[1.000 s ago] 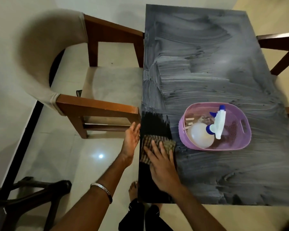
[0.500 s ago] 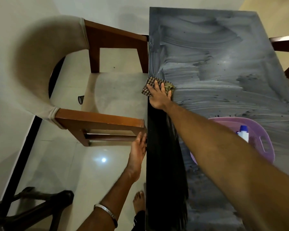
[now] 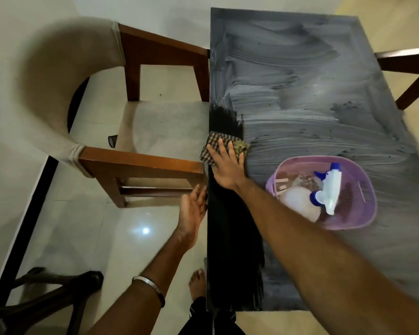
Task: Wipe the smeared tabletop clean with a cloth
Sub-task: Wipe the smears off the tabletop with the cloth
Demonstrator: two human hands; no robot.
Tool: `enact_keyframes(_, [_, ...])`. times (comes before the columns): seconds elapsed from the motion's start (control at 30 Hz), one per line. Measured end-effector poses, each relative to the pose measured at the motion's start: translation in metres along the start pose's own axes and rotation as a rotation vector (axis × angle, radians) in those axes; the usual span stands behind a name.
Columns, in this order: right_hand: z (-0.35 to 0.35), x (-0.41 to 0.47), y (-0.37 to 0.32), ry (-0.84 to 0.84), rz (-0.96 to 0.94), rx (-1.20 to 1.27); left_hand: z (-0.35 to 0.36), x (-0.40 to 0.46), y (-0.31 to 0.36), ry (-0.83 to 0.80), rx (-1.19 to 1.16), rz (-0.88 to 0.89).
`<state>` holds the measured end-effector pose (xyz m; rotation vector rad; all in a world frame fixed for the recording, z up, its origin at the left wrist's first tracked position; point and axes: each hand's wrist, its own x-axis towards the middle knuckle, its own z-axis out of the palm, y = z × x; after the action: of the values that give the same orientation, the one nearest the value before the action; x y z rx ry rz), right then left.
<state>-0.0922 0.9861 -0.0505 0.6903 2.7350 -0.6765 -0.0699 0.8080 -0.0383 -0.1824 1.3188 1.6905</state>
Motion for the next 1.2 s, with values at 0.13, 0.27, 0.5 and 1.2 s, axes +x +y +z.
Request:
enact_keyframes(0.13, [0.03,-0.07,-0.001,0.008,-0.026,0.008,0.0,-0.018,-0.008,-0.011,0.011,0.013])
enact_keyframes(0.27, [0.059,-0.14,-0.002,0.0,-0.029,0.023,-0.002,-0.043,-0.025,0.037,0.021,0.022])
enact_keyframes(0.5, [0.088,-0.246,-0.003,-0.053,-0.018,0.005,-0.005,-0.098,-0.066,0.098,0.069,0.021])
enact_keyframes(1.2, [0.063,-0.349,0.14,0.067,0.122,0.005,0.024,-0.168,-0.121,0.229,0.288,0.128])
